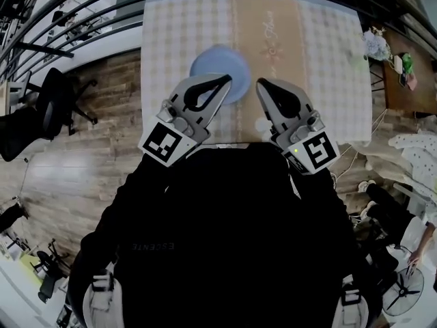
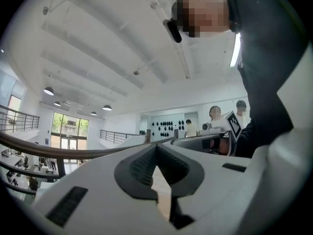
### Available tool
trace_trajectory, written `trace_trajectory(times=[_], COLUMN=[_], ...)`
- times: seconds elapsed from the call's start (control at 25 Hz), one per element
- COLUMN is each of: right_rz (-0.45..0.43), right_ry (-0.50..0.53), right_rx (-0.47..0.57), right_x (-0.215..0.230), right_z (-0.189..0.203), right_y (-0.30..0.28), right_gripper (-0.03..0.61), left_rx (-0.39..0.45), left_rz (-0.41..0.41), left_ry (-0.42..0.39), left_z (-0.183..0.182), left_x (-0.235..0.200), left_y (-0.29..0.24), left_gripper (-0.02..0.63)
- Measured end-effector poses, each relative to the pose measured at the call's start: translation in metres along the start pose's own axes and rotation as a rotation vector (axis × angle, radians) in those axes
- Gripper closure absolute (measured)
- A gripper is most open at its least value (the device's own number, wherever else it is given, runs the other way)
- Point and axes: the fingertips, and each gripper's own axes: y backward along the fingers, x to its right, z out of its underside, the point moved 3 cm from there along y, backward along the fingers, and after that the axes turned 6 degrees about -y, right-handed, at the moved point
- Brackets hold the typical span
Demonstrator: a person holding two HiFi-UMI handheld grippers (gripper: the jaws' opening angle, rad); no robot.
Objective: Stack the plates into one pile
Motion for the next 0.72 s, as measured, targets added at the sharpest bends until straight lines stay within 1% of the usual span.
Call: trace_trajectory(times=[0.24,0.52,0.72], right_rz=[-0.008,-0.029,-0.022], right_ry=[0.011,0.031,0.024], right_rx=[0.006,0.026,-0.001], right_x=[-0.002,-0.002,-0.001], right_z=[-0.007,-0.004,0.004], right_y=[-0.002,-0.006,-0.005], right_gripper=[0.584,0.584,0.586], left_rx=[0.003,-0.021,-0.024], left_rz=[-0.026,-0.034,-0.031], left_ry=[-0.028,-0.04,-0.038], left_z=[-0.008,-0.002,-0.002], left_x=[-0.004,0.002,0.004], left_y=[0.001,0.002,0.003], left_gripper=[0.6,0.6,0.6])
